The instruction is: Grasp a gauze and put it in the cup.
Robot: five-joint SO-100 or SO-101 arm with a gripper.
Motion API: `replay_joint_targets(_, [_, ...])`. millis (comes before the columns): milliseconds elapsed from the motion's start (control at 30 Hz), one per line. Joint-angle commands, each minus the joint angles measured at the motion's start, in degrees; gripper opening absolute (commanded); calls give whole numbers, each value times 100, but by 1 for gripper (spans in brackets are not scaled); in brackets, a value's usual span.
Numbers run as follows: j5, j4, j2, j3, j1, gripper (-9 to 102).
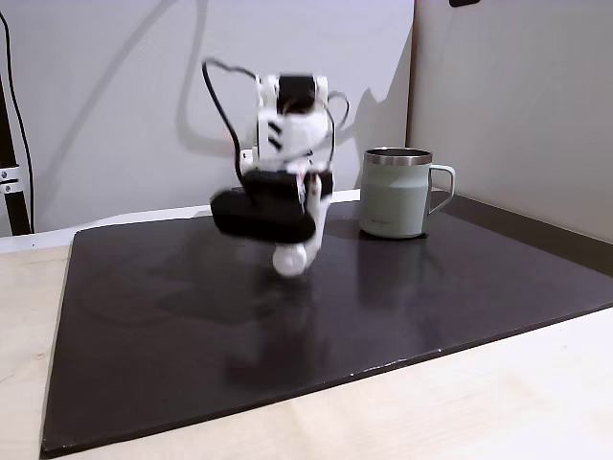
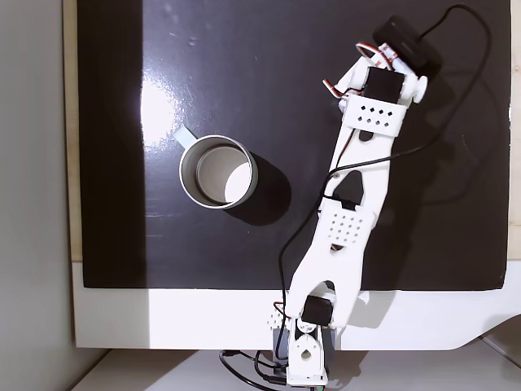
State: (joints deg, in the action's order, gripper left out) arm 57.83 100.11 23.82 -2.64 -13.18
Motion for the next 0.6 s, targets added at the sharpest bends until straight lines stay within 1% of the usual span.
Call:
replay_joint_targets(0, [-176,18,1468,-396,105,0])
replay_joint_targets(133, [-316,18,2716,-1125,360,0])
replay_joint_targets(267, [-448,18,3964,-1881,844,0])
replay_joint_targets(433, [-738,26,5186,-2760,1696,0])
replay_joint_targets(567, [-905,26,6056,-3753,2470,0])
